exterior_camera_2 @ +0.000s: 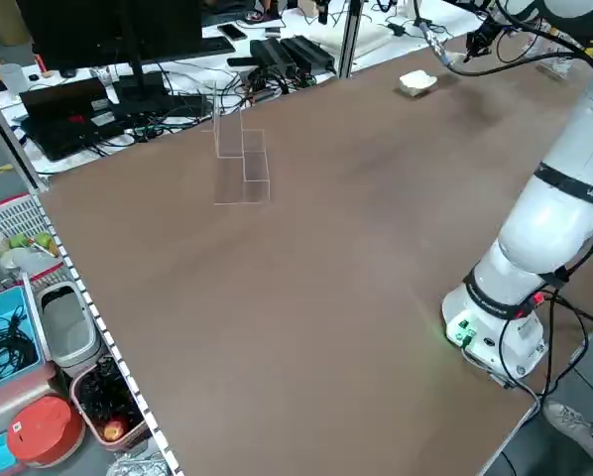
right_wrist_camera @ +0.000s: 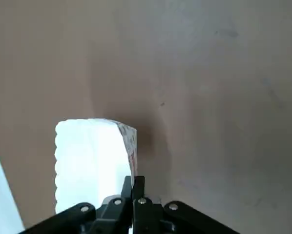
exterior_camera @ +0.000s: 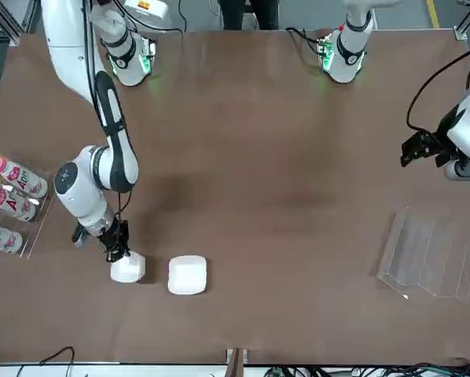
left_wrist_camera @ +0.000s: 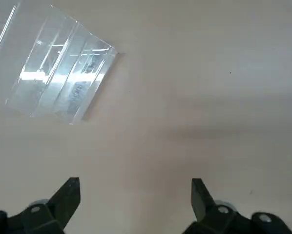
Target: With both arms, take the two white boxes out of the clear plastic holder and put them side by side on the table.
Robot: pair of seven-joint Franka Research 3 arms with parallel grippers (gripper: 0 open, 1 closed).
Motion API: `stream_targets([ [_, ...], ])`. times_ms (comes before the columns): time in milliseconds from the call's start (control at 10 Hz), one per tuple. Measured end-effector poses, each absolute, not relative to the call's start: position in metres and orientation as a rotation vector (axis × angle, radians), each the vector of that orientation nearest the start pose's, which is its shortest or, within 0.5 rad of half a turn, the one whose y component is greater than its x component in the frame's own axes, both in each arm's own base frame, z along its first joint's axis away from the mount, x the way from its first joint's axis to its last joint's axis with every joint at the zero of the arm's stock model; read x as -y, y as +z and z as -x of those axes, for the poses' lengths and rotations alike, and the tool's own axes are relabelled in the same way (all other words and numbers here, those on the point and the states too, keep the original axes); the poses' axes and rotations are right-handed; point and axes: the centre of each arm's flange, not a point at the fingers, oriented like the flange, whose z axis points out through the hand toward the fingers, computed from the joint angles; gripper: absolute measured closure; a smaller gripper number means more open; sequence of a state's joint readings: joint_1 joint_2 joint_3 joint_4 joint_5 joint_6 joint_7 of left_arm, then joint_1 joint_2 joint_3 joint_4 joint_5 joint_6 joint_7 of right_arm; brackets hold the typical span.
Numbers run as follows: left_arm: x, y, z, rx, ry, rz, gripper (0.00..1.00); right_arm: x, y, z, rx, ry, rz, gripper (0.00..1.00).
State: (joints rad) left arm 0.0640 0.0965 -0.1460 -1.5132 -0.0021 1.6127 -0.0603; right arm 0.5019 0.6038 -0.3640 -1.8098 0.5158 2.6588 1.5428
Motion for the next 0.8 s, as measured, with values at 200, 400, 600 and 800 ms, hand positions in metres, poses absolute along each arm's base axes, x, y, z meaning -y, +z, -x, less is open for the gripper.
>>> stream_targets([
  [200,0.043,0.601,-0.586,-0.032,-0.004,3.158,0.0,-0.12,0.251,-0.681,-2.176,-0.18,1.795,0.98],
  [400,0.043,0.601,-0.586,-0.032,-0.004,3.158,0.0,-0.128,0.246,-0.689,-2.191,-0.187,1.768,0.98],
  [600,0.043,0.601,-0.586,-0.032,-0.004,3.158,0.0,-0.13,0.239,-0.695,-2.186,-0.242,1.723,0.98],
  [800,0.043,0.601,-0.586,-0.032,-0.004,3.158,0.0,-0.134,0.227,-0.694,-2.192,-0.266,1.706,0.98],
])
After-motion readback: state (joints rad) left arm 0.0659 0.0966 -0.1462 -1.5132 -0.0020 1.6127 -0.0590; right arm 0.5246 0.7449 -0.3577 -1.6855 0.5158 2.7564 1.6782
